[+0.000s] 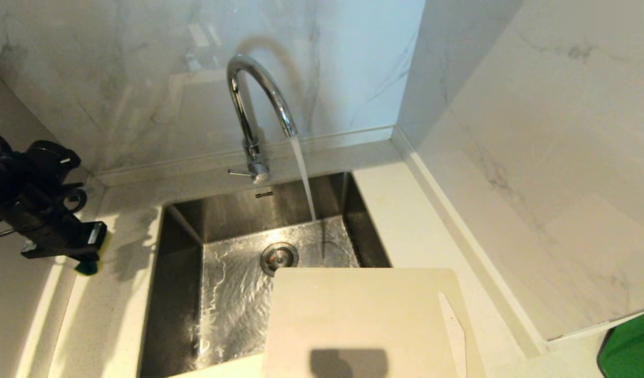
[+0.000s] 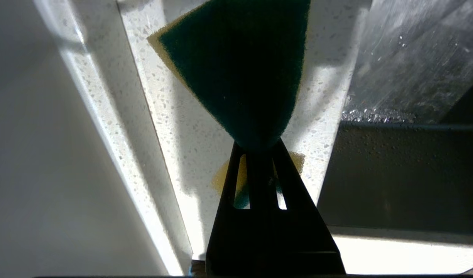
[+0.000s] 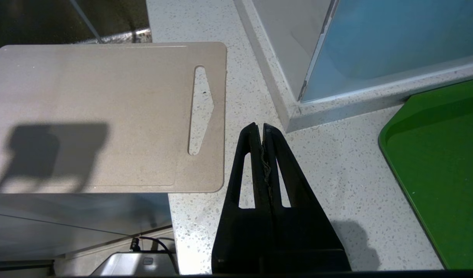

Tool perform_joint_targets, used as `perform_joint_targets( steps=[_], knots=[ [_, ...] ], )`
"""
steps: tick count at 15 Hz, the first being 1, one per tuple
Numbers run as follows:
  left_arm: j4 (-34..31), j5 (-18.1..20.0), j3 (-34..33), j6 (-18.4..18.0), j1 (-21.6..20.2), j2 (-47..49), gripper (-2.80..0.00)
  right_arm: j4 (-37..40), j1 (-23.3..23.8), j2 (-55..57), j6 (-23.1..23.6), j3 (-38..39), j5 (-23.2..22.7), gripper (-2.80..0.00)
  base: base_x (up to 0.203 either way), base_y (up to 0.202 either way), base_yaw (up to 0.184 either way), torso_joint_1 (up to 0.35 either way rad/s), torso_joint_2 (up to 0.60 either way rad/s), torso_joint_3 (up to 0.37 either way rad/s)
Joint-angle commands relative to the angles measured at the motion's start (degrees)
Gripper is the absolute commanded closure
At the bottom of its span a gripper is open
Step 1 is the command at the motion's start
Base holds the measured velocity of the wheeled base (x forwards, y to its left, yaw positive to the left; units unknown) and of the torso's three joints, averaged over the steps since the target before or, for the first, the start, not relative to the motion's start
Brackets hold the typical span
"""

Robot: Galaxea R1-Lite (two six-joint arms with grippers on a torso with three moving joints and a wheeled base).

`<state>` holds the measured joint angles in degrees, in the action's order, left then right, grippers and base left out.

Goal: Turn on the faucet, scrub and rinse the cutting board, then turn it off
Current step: Put down the cleaning cloth, then turn off the tap

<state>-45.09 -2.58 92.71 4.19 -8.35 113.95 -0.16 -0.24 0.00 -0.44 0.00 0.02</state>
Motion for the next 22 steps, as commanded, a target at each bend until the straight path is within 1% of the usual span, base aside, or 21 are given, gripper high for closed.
perform_joint_targets(
  steps=[1,5,6,9,13,16,17,18,19,20,22],
  knots=[
    [-0.3,-0.1,-0.7,0.0,-0.4,1.0,0.00,0.0,0.0,0.0,0.0,0.0,0.0,0.00,0.000,0.000,0.000,0.000,0.00,0.000],
    [-0.1,-0.1,-1.1,-0.1,-1.0,3.0,-0.03,0.0,0.0,0.0,0.0,0.0,0.0,0.00,0.000,0.000,0.000,0.000,0.00,0.000],
    [0.1,-0.1,-1.2,-0.1,-1.0,3.3,-2.80,0.0,0.0,0.0,0.0,0.0,0.0,0.00,0.000,0.000,0.000,0.000,0.00,0.000],
    [0.1,-0.1,-0.4,-1.4,-1.1,3.3,-2.80,0.0,0.0,0.0,0.0,0.0,0.0,0.00,0.000,0.000,0.000,0.000,0.00,0.000],
    [0.1,-0.2,-0.6,-1.8,-1.0,2.3,-2.80,0.0,0.0,0.0,0.0,0.0,0.0,0.00,0.000,0.000,0.000,0.000,0.00,0.000],
    [0.1,0.1,-0.4,-3.6,-0.7,-0.6,-2.80,0.0,0.0,0.0,0.0,0.0,0.0,0.00,0.000,0.000,0.000,0.000,0.00,0.000],
    [0.1,0.5,0.3,-4.7,0.5,-1.1,-2.80,0.0,0.0,0.0,0.0,0.0,0.0,0.00,0.000,0.000,0.000,0.000,0.00,0.000],
    [0.3,1.6,1.2,-5.0,1.8,-1.2,-2.80,0.0,0.0,0.0,0.0,0.0,0.0,0.00,0.000,0.000,0.000,0.000,0.00,0.000],
    [1.0,3.5,2.1,-5.1,3.4,-1.2,-2.80,0.0,0.0,0.0,0.0,0.0,0.0,0.00,0.000,0.000,0.000,0.000,0.00,0.000],
    [2.9,4.5,2.5,-5.2,5.2,-1.0,-2.80,0.0,0.0,0.0,0.0,0.0,0.0,0.00,0.000,0.000,0.000,0.000,0.00,0.000],
    [7.6,4.8,2.8,-5.5,8.6,0.0,-2.80,0.0,0.0,0.0,0.0,0.0,0.0,0.00,0.000,0.000,0.000,0.000,0.00,0.000]
  ],
)
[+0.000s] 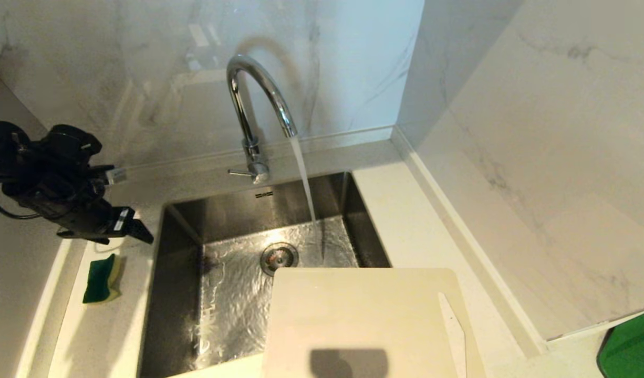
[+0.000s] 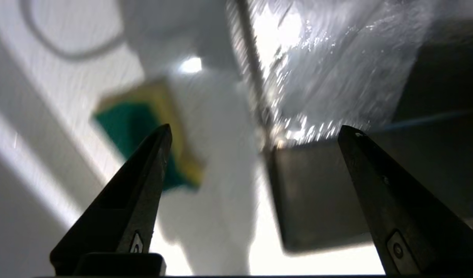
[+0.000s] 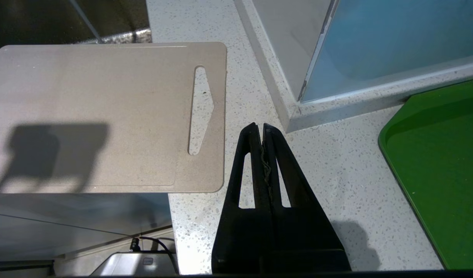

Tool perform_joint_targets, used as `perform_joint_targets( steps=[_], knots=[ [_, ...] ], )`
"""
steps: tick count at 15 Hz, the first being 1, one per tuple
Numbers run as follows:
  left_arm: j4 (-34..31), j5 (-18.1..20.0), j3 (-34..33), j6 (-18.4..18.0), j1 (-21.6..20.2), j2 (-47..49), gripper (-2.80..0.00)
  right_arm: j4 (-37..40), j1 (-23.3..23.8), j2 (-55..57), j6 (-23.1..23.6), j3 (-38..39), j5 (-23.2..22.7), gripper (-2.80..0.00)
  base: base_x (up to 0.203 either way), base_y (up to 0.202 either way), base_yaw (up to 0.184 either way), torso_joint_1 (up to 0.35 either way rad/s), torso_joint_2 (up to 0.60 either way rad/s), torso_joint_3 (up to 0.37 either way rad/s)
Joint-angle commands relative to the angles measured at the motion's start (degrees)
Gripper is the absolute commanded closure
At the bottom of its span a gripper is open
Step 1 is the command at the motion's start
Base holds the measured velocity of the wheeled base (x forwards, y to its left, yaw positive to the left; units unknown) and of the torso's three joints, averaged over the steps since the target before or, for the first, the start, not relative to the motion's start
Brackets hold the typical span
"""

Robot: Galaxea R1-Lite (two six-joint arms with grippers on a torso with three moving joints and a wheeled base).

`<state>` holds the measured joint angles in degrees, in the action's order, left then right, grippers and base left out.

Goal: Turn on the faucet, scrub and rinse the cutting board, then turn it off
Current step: Turn off the tap

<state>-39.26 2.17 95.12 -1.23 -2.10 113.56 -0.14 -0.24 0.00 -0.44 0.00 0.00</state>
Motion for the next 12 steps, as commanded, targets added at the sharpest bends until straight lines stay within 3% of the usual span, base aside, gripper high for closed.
perform_joint_targets(
  steps=[1,2,6,12],
  knots=[
    [2.9,0.0,1.5,-0.2,4.5,1.0,-2.35,0.0,0.0,0.0,0.0,0.0,0.0,0.00,0.000,0.000,0.000,0.000,0.00,0.000],
    [3.2,-0.1,2.8,-0.1,6.5,2.0,0.00,0.0,0.0,0.0,0.0,0.0,0.0,0.00,0.000,0.000,0.000,0.000,0.00,0.000],
    [4.4,-1.2,9.3,1.3,13.5,5.8,0.00,0.0,0.0,0.0,0.0,0.0,0.0,0.00,0.000,0.000,0.000,0.000,0.00,0.000],
    [6.9,-1.7,17.8,3.3,18.1,10.5,0.00,0.0,0.0,0.0,0.0,0.0,0.0,0.00,0.000,0.000,0.000,0.000,0.00,0.000]
  ],
)
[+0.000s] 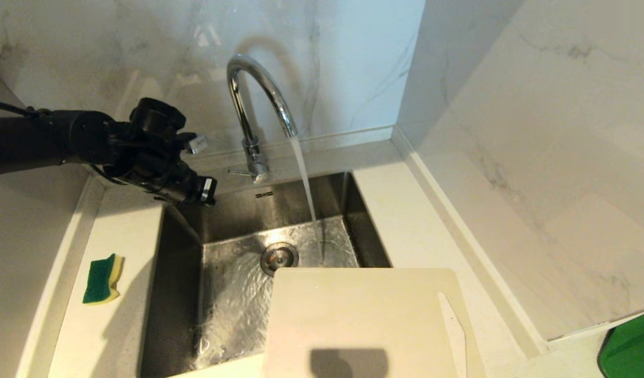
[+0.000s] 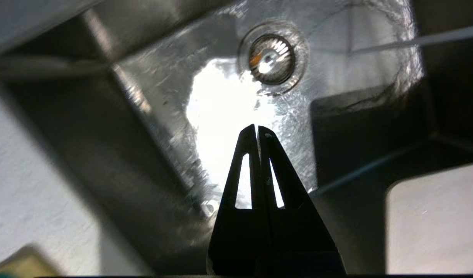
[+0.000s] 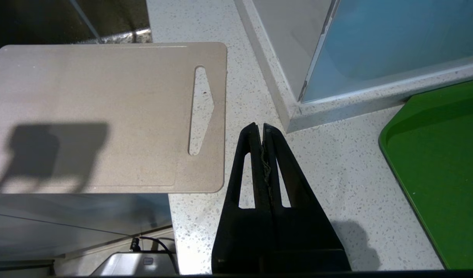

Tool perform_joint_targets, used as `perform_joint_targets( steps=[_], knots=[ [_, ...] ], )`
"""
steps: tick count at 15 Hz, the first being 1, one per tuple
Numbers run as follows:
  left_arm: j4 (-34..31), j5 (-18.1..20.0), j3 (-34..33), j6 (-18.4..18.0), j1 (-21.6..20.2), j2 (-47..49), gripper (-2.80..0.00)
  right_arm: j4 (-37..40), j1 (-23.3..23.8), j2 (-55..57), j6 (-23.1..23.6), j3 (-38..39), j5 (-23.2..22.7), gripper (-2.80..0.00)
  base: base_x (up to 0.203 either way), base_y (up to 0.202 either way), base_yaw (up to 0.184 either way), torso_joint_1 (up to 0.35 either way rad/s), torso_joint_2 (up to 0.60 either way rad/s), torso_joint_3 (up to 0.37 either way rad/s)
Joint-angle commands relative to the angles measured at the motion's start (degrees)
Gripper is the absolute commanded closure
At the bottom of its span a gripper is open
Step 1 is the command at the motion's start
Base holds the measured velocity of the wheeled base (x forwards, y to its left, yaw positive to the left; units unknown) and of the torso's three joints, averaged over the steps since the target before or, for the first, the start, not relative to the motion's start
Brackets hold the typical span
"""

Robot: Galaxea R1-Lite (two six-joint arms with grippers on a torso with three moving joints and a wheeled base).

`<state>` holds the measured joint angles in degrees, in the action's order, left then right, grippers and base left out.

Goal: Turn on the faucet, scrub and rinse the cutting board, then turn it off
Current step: Turn off the tap

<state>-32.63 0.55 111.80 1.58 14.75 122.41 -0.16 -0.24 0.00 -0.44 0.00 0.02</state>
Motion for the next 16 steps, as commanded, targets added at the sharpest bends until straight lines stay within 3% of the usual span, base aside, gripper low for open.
perform_joint_targets(
  steps=[1,4,10,16],
  knots=[
    [0.5,-0.5,1.1,1.1,1.6,1.8,0.00,0.0,0.0,0.0,0.0,0.1,0.0,0.00,0.000,0.000,0.000,0.000,0.00,0.000],
    [5.0,-1.3,1.2,3.4,2.6,2.9,0.00,0.0,0.0,0.0,0.0,0.0,0.0,0.00,0.000,0.000,0.000,0.000,0.00,0.000],
    [11.6,-5.2,1.2,3.7,3.2,4.1,0.00,0.0,0.0,0.0,0.0,0.0,0.0,0.00,0.000,0.000,0.000,0.000,0.00,0.000],
    [16.2,-5.8,1.2,3.6,3.2,4.4,0.00,0.0,0.0,0.0,0.0,0.0,0.0,0.00,0.000,0.000,0.000,0.000,0.00,0.000]
  ],
)
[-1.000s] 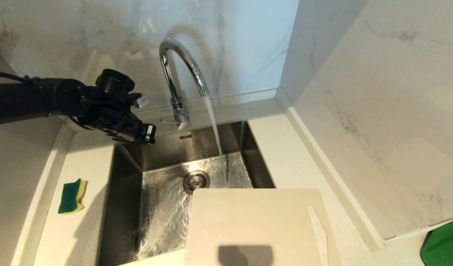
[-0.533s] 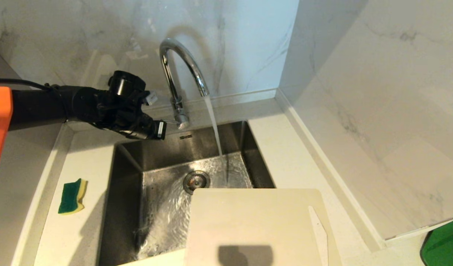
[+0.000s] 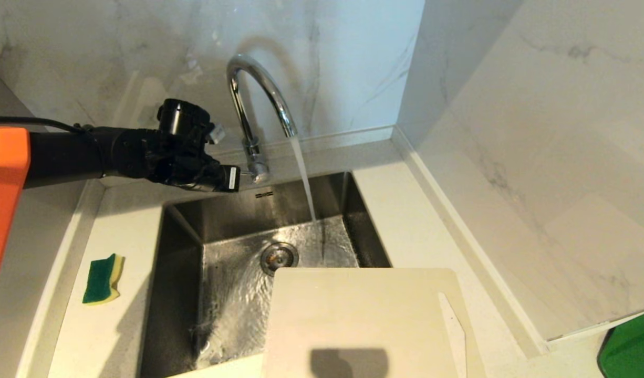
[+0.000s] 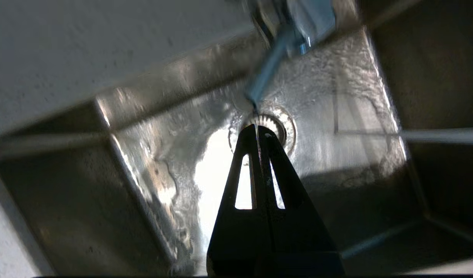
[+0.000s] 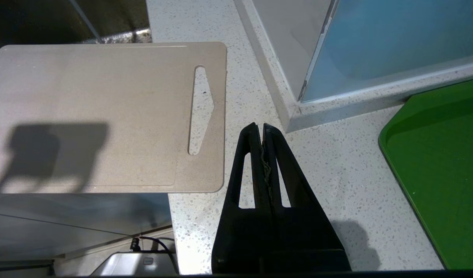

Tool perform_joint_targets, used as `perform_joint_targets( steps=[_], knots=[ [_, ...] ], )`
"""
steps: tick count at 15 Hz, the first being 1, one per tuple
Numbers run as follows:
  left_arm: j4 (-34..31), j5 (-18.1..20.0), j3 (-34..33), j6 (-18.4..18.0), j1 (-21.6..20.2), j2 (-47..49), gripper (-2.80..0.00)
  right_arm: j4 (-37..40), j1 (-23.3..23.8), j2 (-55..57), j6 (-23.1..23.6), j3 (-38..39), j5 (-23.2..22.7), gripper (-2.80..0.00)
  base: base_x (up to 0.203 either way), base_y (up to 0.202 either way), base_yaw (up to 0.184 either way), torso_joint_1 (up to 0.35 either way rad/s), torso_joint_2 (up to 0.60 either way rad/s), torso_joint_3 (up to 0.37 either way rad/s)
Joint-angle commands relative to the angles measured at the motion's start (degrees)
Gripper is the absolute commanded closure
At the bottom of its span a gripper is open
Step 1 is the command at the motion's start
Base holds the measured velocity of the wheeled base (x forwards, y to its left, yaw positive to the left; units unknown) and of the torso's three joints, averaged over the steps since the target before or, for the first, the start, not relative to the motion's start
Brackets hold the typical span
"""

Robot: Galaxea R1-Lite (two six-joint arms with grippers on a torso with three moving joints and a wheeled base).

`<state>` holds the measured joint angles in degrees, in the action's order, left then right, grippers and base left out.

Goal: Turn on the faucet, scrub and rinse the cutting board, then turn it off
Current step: Turn off the tap

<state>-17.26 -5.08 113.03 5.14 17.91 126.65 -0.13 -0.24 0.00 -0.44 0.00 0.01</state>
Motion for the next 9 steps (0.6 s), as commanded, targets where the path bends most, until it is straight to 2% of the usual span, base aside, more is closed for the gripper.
perform_joint_targets(
  steps=[1,9],
  knots=[
    [2.3,-0.2,0.0,0.1,0.0,0.4,0.00,0.0,0.0,0.0,0.0,0.0,0.0,0.00,0.000,0.000,0.000,0.000,0.00,0.000],
    [7.8,-1.2,0.0,0.6,0.0,1.2,0.00,0.0,0.0,0.0,-0.1,0.0,0.0,0.00,0.000,0.000,0.000,0.000,0.00,0.000]
  ],
)
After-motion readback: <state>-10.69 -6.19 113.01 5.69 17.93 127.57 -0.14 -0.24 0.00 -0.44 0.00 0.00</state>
